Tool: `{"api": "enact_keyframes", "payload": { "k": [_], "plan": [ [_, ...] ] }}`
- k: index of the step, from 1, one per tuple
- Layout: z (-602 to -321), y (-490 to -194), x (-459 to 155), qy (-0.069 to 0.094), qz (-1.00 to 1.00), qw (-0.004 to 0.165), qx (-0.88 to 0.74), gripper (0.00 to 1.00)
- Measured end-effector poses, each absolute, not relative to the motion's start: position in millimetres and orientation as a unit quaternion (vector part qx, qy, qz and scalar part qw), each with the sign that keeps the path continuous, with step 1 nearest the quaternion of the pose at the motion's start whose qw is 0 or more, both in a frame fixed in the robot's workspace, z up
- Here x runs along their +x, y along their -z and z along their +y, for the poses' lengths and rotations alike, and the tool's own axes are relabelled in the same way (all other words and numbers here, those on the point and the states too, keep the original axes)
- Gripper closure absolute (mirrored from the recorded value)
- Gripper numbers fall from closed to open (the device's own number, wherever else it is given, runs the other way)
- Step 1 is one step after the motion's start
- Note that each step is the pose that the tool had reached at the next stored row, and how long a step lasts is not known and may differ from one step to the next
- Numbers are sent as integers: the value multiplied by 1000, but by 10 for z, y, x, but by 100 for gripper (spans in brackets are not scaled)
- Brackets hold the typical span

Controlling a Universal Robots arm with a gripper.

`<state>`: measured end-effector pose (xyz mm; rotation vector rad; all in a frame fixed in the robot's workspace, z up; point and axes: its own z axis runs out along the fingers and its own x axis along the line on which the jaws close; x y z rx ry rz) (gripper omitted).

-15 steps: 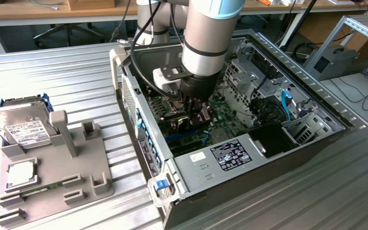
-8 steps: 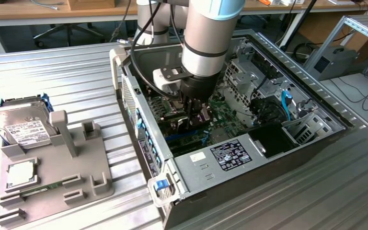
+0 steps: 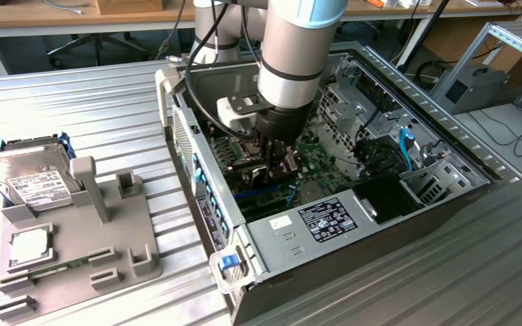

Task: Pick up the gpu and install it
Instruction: 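Insert the gpu into the slot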

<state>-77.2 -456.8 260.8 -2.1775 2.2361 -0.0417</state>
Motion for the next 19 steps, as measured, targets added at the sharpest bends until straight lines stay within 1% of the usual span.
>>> {"api": "enact_keyframes", "payload": {
  "k": [8, 13, 19],
  "plan": [
    [-4568, -2608, -771, 13, 716, 10, -698, 73],
    [-4568, -2608, -759, 9, 716, 14, -697, 73],
    [-4568, -2597, -757, 9, 716, 15, -697, 73]
  ]
}}
